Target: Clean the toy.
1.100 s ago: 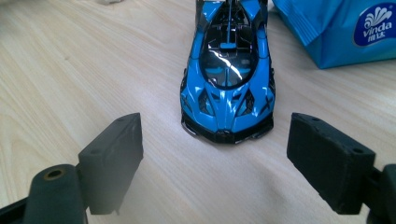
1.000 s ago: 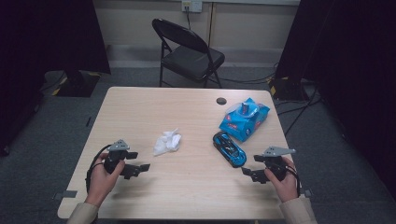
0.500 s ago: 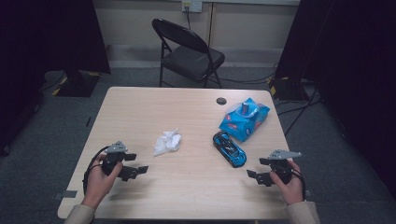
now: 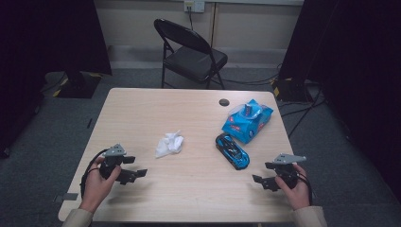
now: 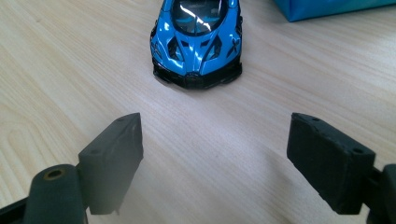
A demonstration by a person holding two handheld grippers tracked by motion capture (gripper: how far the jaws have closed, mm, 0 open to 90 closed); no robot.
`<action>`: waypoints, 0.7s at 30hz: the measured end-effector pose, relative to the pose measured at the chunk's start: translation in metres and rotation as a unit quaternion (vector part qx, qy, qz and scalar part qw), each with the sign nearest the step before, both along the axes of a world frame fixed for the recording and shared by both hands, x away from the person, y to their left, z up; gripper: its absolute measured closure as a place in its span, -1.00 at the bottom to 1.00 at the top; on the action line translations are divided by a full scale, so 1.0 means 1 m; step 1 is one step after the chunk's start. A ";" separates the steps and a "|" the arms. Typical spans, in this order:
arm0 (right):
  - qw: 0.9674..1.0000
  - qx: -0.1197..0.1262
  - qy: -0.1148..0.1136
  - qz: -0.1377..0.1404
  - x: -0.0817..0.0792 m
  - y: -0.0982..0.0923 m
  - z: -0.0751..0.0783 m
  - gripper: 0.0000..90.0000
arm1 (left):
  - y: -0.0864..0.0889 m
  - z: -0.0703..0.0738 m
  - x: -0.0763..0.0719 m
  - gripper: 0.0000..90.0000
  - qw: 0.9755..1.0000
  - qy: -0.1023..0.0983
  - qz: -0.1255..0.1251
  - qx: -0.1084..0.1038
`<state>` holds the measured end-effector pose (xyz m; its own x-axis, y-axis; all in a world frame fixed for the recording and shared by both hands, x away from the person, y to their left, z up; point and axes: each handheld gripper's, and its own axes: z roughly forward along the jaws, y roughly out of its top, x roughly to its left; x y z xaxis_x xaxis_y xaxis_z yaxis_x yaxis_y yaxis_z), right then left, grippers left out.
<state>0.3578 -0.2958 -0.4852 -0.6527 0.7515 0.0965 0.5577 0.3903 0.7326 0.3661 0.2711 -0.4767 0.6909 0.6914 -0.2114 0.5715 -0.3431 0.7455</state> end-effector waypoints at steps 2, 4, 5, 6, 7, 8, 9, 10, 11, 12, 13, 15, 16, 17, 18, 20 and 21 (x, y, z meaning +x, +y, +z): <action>1.000 0.002 0.001 0.000 -0.001 -0.002 0.000 -0.60 | 0.002 0.001 -0.001 -0.62 1.000 0.001 0.000 -0.001; 1.000 0.001 0.003 -0.002 -0.001 -0.004 -0.001 -0.60 | 0.003 0.002 -0.001 -0.62 1.000 -0.002 0.002 -0.003; 1.000 0.001 0.003 -0.001 -0.002 -0.005 -0.002 -0.60 | 0.004 0.003 -0.001 -0.62 1.000 -0.002 0.001 -0.002; 1.000 0.002 0.004 -0.002 -0.002 -0.005 -0.002 -0.60 | 0.005 0.003 -0.001 -0.62 1.000 -0.004 0.002 -0.002; 1.000 0.001 0.005 -0.001 -0.002 -0.006 -0.003 -0.60 | 0.006 0.003 -0.002 -0.62 1.000 -0.003 0.002 -0.003; 1.000 0.001 0.005 -0.002 -0.002 -0.006 -0.004 -0.60 | 0.007 0.002 -0.002 -0.62 1.000 -0.002 0.001 -0.002; 1.000 0.001 0.006 -0.002 -0.002 -0.007 -0.004 -0.60 | 0.008 0.001 -0.002 -0.62 1.000 -0.003 0.002 -0.003; 1.000 0.001 0.006 -0.002 -0.003 -0.007 -0.005 -0.60 | 0.009 0.000 -0.002 -0.62 1.000 0.000 -0.001 0.000; 1.000 0.001 0.006 -0.001 -0.003 -0.007 -0.005 -0.60 | 0.009 -0.001 -0.003 -0.62 1.000 0.001 0.000 0.001; 1.000 0.001 0.007 -0.002 -0.003 -0.007 -0.005 -0.60 | 0.009 -0.001 -0.003 -0.62 1.000 0.000 0.000 0.002; 1.000 0.002 0.006 -0.002 -0.003 -0.007 -0.005 -0.60 | 0.010 -0.002 -0.003 -0.62 1.000 0.000 -0.002 0.004; 1.000 0.002 0.006 -0.004 -0.003 -0.008 -0.006 -0.60 | 0.009 -0.002 -0.003 -0.62 1.000 -0.002 -0.006 0.004; 1.000 0.000 0.007 -0.005 -0.003 -0.008 -0.006 -0.60 | 0.010 -0.003 -0.003 -0.62 1.000 -0.004 -0.012 0.005; 1.000 -0.003 0.007 -0.006 -0.003 -0.009 -0.007 -0.60 | 0.010 -0.004 -0.004 -0.62 1.000 -0.004 -0.018 0.006; 1.000 -0.007 0.007 -0.006 -0.004 -0.009 -0.008 -0.60 | 0.009 -0.005 -0.004 -0.62 1.000 -0.004 -0.023 0.009; 1.000 -0.006 0.011 -0.006 -0.004 -0.010 -0.010 -0.60 | 0.010 -0.007 -0.005 -0.62 0.999 -0.002 -0.028 0.015; 1.000 -0.007 0.011 -0.008 -0.005 -0.010 -0.011 -0.60 | 0.010 -0.009 -0.005 -0.62 0.999 -0.001 -0.030 0.017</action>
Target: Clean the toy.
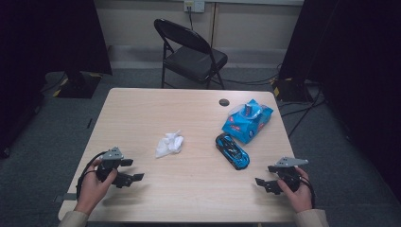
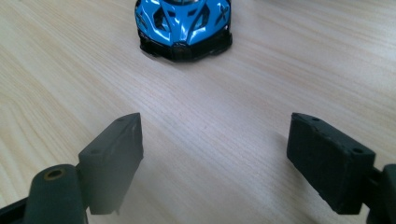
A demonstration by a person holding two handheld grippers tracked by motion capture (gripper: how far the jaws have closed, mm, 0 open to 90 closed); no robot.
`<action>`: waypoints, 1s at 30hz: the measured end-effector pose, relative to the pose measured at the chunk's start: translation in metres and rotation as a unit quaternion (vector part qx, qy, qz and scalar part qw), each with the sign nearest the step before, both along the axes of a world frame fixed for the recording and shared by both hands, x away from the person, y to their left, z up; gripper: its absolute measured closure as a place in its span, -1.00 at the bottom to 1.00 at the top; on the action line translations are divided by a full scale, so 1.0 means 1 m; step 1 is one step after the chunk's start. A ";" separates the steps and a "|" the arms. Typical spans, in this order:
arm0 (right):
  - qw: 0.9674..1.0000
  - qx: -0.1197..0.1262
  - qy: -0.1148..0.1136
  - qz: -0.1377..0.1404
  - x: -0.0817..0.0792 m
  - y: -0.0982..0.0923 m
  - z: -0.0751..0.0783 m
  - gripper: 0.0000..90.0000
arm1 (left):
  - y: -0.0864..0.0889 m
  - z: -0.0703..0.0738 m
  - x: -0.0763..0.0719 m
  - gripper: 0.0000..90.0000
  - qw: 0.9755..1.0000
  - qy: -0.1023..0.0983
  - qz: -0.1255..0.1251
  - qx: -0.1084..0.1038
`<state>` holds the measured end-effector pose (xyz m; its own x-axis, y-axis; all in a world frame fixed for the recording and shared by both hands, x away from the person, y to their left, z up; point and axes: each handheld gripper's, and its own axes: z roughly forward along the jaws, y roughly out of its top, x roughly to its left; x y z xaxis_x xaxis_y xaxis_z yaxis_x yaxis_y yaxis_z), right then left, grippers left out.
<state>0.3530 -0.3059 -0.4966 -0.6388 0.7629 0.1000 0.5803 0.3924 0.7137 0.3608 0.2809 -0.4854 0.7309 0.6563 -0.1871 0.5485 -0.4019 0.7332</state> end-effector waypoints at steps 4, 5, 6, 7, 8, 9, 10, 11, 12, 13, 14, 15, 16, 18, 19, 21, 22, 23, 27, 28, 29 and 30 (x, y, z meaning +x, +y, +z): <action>1.000 -0.007 -0.003 -0.002 0.000 0.000 -0.002 -0.60 | -0.001 -0.004 -0.001 -0.62 1.000 0.001 -0.005 0.008; 1.000 -0.011 -0.004 -0.003 -0.001 0.000 -0.002 -0.60 | -0.001 -0.005 -0.001 -0.62 1.000 0.000 -0.005 0.011; 1.000 -0.014 -0.005 -0.002 0.000 0.000 -0.002 -0.60 | -0.002 -0.006 -0.002 -0.62 1.000 -0.002 -0.004 0.012; 1.000 -0.016 -0.009 -0.002 0.000 0.001 -0.003 -0.60 | -0.002 -0.007 -0.002 -0.62 1.000 -0.001 -0.005 0.014; 1.000 -0.018 -0.011 -0.002 0.000 0.001 -0.003 -0.60 | -0.002 -0.008 -0.002 -0.62 1.000 -0.002 -0.008 0.016; 1.000 -0.019 -0.013 -0.002 0.000 0.002 -0.004 -0.60 | -0.003 -0.008 -0.002 -0.62 1.000 -0.004 -0.008 0.020; 1.000 -0.018 -0.014 -0.002 0.000 0.002 -0.004 -0.60 | -0.003 -0.009 -0.003 -0.62 1.000 -0.002 -0.008 0.021; 1.000 -0.020 -0.015 -0.002 0.000 0.003 -0.004 -0.61 | -0.004 -0.010 -0.003 -0.62 1.000 -0.002 -0.011 0.024; 1.000 -0.023 -0.017 0.000 0.000 0.004 -0.004 -0.62 | -0.004 -0.011 -0.003 -0.62 1.000 -0.003 -0.012 0.027; 0.999 -0.026 -0.019 0.001 -0.001 0.005 -0.005 -0.62 | -0.004 -0.012 -0.003 -0.62 0.999 -0.003 -0.013 0.029; 0.999 -0.030 -0.022 0.002 -0.001 0.006 -0.005 -0.63 | -0.005 -0.012 -0.004 -0.62 0.999 0.000 -0.013 0.030; 0.999 -0.035 -0.024 0.003 -0.001 0.007 -0.005 -0.63 | -0.005 -0.013 -0.004 -0.62 0.999 -0.002 -0.014 0.031; 0.999 -0.039 -0.026 0.004 -0.002 0.007 -0.006 -0.64 | -0.005 -0.013 -0.004 -0.63 0.999 -0.004 -0.016 0.032; 0.999 -0.040 -0.030 0.004 -0.002 0.008 -0.006 -0.65 | -0.005 -0.014 -0.004 -0.64 0.999 -0.006 -0.016 0.031; 0.999 -0.039 -0.030 0.005 -0.003 0.008 -0.006 -0.65 | -0.004 -0.014 -0.004 -0.64 0.999 -0.008 -0.016 0.032; 0.999 -0.037 -0.034 0.004 -0.003 0.008 -0.007 -0.66 | -0.004 -0.015 -0.004 -0.65 0.999 -0.012 -0.018 0.031; 0.999 -0.034 -0.037 0.003 -0.004 0.007 -0.008 -0.66 | -0.004 -0.015 -0.005 -0.65 0.999 -0.013 -0.019 0.030; 0.999 -0.030 -0.039 0.001 -0.004 0.007 -0.009 -0.67 | -0.003 -0.015 -0.005 -0.65 0.999 -0.013 -0.018 0.029; 0.999 -0.031 -0.040 0.001 -0.004 0.008 -0.009 -0.67 | -0.003 -0.017 -0.006 -0.67 0.999 -0.023 -0.024 0.032; 0.999 -0.031 -0.040 0.001 -0.004 0.008 -0.009 -0.67 | -0.004 -0.017 -0.006 -0.67 0.999 -0.026 -0.025 0.034; 0.999 -0.031 -0.040 0.001 -0.004 0.008 -0.009 -0.67 | -0.004 -0.018 -0.006 -0.68 0.999 -0.029 -0.027 0.036; 0.999 -0.031 -0.040 0.001 -0.004 0.008 -0.009 -0.67 | -0.005 -0.018 -0.006 -0.70 0.998 -0.030 -0.029 0.037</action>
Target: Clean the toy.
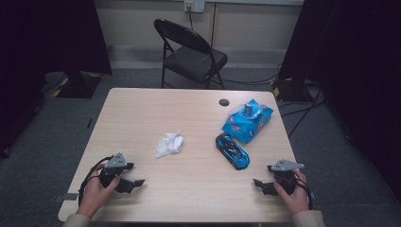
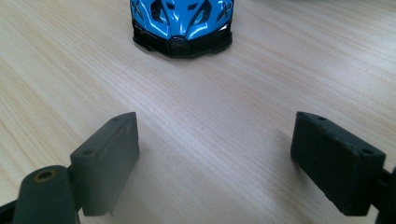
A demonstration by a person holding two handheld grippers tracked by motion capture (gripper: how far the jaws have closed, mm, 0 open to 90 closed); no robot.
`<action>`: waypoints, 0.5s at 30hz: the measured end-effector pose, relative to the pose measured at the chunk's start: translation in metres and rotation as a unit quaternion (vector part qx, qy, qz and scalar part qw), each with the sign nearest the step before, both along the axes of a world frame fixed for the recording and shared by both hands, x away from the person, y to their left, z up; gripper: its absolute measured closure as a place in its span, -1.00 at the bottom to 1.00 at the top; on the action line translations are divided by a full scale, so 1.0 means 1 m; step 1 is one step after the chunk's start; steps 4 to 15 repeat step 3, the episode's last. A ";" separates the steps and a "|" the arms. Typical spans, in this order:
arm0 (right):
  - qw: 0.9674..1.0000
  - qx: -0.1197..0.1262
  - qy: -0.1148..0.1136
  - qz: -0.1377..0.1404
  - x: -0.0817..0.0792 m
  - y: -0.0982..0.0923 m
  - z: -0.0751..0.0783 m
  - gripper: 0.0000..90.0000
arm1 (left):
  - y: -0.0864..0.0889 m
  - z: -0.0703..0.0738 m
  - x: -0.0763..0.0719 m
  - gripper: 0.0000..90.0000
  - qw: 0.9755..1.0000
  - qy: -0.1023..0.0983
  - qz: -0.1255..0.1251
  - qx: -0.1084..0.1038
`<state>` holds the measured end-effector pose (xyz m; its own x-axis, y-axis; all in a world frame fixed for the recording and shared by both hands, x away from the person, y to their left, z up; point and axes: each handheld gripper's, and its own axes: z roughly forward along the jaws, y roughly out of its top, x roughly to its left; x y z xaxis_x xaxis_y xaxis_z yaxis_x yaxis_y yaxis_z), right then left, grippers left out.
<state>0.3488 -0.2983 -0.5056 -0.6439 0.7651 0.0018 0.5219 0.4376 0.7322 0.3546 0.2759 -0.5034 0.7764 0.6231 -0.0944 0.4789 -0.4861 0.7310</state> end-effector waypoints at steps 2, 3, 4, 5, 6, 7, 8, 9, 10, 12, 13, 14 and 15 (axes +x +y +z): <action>1.000 0.000 0.000 0.000 0.000 0.000 0.000 -0.67 | -0.002 -0.001 0.000 -0.78 1.000 -0.001 -0.003 0.000; 1.000 0.000 0.000 0.000 0.000 0.000 0.000 -0.67 | -0.003 -0.002 0.000 -0.85 1.000 -0.001 -0.009 0.001; 1.000 0.000 0.000 0.000 0.000 0.000 0.000 -0.67 | -0.003 -0.002 0.000 -0.85 1.000 -0.001 -0.009 0.001; 1.000 0.000 0.000 0.000 0.000 0.000 0.000 -0.67 | -0.003 -0.002 0.000 -0.85 1.000 -0.001 -0.009 0.001; 1.000 0.000 0.000 0.000 0.000 0.000 0.000 -0.67 | -0.003 -0.002 0.000 -0.85 1.000 -0.001 -0.009 0.001; 1.000 0.000 0.000 0.000 0.000 0.000 0.000 -0.67 | -0.003 -0.002 0.000 -0.85 1.000 -0.001 -0.009 0.001; 1.000 0.000 0.000 0.000 0.000 0.000 0.000 -0.67 | -0.003 -0.002 0.000 -0.85 1.000 -0.001 -0.009 0.001; 1.000 0.000 0.000 0.000 0.000 0.000 0.000 -0.67 | -0.003 -0.002 0.000 -0.85 1.000 -0.001 -0.009 0.001; 1.000 0.000 0.000 0.000 0.000 0.000 0.000 -0.67 | -0.003 -0.002 0.000 -0.85 1.000 -0.001 -0.009 0.001; 1.000 0.000 0.000 0.000 0.000 0.000 0.000 -0.67 | -0.003 -0.002 0.000 -0.85 1.000 -0.001 -0.009 0.001; 1.000 0.000 0.000 0.000 0.000 0.000 0.000 -0.67 | -0.003 -0.002 0.000 -0.85 1.000 -0.001 -0.009 0.001; 1.000 0.000 0.000 0.000 0.000 0.000 0.000 -0.67 | -0.003 -0.002 0.000 -0.85 1.000 -0.001 -0.009 0.001; 1.000 0.000 0.000 0.000 0.000 0.000 0.000 -0.67 | -0.003 -0.002 0.000 -0.85 1.000 -0.001 -0.009 0.001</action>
